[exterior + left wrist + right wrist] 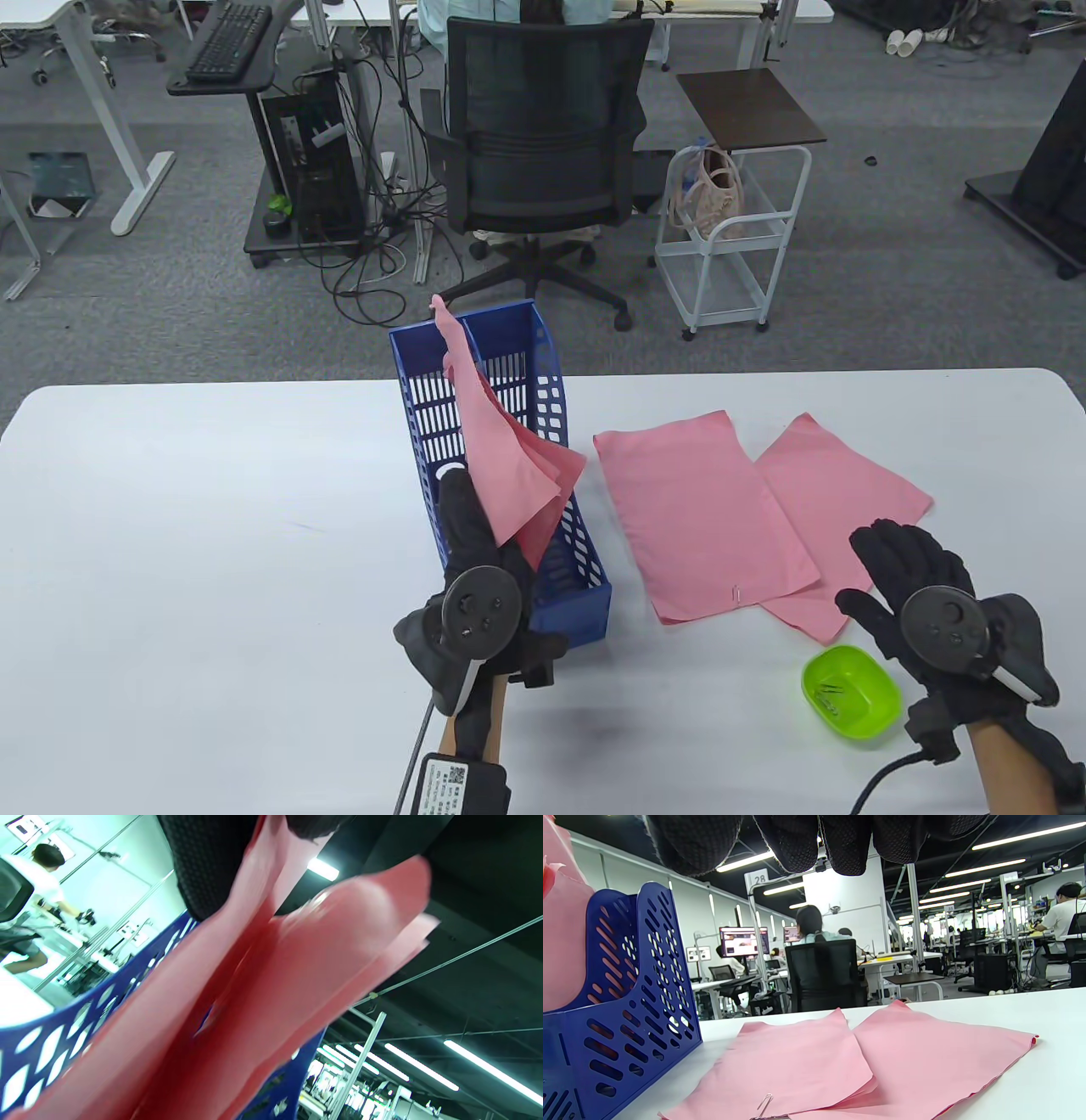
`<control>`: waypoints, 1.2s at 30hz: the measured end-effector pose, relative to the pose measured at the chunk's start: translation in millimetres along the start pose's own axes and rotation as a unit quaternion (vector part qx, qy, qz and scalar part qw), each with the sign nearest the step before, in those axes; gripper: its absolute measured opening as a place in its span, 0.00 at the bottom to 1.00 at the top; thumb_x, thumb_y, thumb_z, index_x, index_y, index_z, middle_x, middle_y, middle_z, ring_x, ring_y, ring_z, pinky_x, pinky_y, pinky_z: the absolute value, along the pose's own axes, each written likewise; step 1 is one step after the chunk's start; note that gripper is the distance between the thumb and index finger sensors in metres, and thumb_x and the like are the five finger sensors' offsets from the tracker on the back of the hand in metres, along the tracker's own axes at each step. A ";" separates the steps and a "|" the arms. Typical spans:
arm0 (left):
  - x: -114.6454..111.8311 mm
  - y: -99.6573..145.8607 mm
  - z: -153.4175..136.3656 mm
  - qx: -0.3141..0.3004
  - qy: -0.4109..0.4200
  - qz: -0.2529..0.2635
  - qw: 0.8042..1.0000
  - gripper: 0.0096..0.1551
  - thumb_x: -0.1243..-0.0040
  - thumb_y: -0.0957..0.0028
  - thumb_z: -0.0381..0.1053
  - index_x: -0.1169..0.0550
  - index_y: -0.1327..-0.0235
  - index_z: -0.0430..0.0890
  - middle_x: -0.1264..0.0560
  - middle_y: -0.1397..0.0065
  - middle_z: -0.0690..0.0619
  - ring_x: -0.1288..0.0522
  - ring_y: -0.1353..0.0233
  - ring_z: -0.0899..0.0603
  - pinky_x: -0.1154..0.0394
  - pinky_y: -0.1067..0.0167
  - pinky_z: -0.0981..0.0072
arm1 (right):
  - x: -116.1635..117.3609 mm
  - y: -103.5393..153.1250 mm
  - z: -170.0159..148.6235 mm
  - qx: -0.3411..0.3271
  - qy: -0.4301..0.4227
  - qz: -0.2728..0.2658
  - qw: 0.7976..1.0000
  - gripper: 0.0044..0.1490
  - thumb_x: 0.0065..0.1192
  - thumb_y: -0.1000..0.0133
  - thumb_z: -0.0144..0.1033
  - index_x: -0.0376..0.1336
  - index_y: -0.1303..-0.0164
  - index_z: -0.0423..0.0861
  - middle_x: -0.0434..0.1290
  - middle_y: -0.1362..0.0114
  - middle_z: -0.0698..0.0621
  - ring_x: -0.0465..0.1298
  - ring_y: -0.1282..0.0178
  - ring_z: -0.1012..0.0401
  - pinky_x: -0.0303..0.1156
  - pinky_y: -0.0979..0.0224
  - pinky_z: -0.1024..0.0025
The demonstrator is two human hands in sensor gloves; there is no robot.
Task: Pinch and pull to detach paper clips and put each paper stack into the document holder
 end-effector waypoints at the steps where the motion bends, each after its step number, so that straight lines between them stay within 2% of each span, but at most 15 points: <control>1: -3.8 -0.9 -3.4 0.007 -0.001 -0.008 1.000 0.36 0.58 0.36 0.40 0.51 0.18 0.31 0.40 0.21 0.31 0.21 0.32 0.35 0.18 0.39 0.58 | 0.5 -0.1 0.2 0.000 0.001 0.001 1.000 0.46 0.47 0.37 0.53 0.46 0.12 0.43 0.49 0.10 0.31 0.49 0.13 0.32 0.47 0.16 0.34; 7: -21.0 -7.8 -19.0 0.036 -0.032 -0.056 0.997 0.36 0.56 0.36 0.40 0.50 0.18 0.31 0.38 0.22 0.30 0.20 0.33 0.34 0.17 0.40 0.57 | 3.9 -0.6 1.5 -0.001 0.007 0.009 1.000 0.46 0.47 0.37 0.53 0.46 0.12 0.43 0.49 0.10 0.31 0.49 0.13 0.32 0.47 0.16 0.34; 13: -23.3 -14.0 -25.9 0.049 -0.059 -0.105 0.992 0.37 0.54 0.36 0.41 0.48 0.17 0.32 0.36 0.22 0.30 0.22 0.31 0.33 0.19 0.38 0.54 | 5.8 -0.8 2.6 -0.002 0.011 0.013 1.000 0.46 0.47 0.37 0.53 0.46 0.12 0.43 0.49 0.10 0.32 0.49 0.13 0.32 0.48 0.16 0.34; 16: -20.7 -13.6 -26.5 0.022 -0.078 -0.117 0.990 0.42 0.52 0.36 0.50 0.49 0.16 0.32 0.38 0.21 0.30 0.28 0.27 0.29 0.24 0.34 0.47 | 7.3 -1.0 3.1 -0.001 0.013 0.016 1.000 0.46 0.47 0.37 0.53 0.46 0.12 0.43 0.49 0.10 0.32 0.50 0.13 0.32 0.48 0.16 0.34; 19: -18.5 -11.6 -25.9 -0.024 -0.112 -0.154 0.982 0.51 0.58 0.38 0.63 0.51 0.14 0.30 0.42 0.17 0.28 0.35 0.22 0.24 0.32 0.30 0.38 | 10.0 -1.6 4.6 -0.002 0.018 0.019 1.000 0.45 0.47 0.37 0.54 0.47 0.12 0.43 0.50 0.10 0.32 0.50 0.13 0.32 0.48 0.16 0.34; 22: -18.5 -9.6 -26.0 -0.083 -0.148 -0.223 0.960 0.57 0.66 0.40 0.69 0.55 0.12 0.31 0.48 0.14 0.28 0.45 0.18 0.21 0.43 0.25 0.31 | 12.3 -2.6 8.6 -0.006 0.029 0.023 0.999 0.45 0.47 0.37 0.54 0.47 0.13 0.44 0.50 0.10 0.32 0.51 0.13 0.32 0.49 0.16 0.35; 24: -18.2 -6.3 -26.8 -0.108 -0.166 -0.263 0.944 0.59 0.71 0.44 0.72 0.57 0.12 0.32 0.54 0.13 0.27 0.53 0.17 0.20 0.51 0.26 0.27 | 12.5 -4.5 13.9 -0.012 0.040 0.024 0.999 0.46 0.46 0.37 0.55 0.47 0.13 0.44 0.51 0.10 0.32 0.51 0.13 0.32 0.50 0.16 0.35; 30: -11.0 0.5 -30.2 -0.154 -0.216 -0.248 0.932 0.60 0.76 0.46 0.73 0.63 0.12 0.35 0.64 0.12 0.31 0.66 0.17 0.21 0.62 0.27 0.25 | 9.2 -19.8 31.9 -0.021 0.058 0.042 0.997 0.47 0.45 0.37 0.56 0.46 0.12 0.43 0.50 0.10 0.31 0.52 0.14 0.31 0.51 0.17 0.35; 36: -9.3 7.4 -39.0 -0.175 -0.244 -0.246 0.922 0.58 0.79 0.46 0.72 0.69 0.15 0.36 0.73 0.17 0.32 0.74 0.21 0.22 0.69 0.30 0.26 | 6.4 -57.1 61.4 -0.020 0.046 0.091 0.995 0.48 0.44 0.36 0.56 0.45 0.11 0.42 0.49 0.10 0.29 0.55 0.15 0.30 0.53 0.18 0.36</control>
Point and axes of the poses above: the tracker on the back of each hand, its own z axis roughly to the thumb side, its own y axis roughly from the fingertips to the wrist, x = y × z, the point moved 1 cm from there along -y, roughly from the wrist to the fingertips
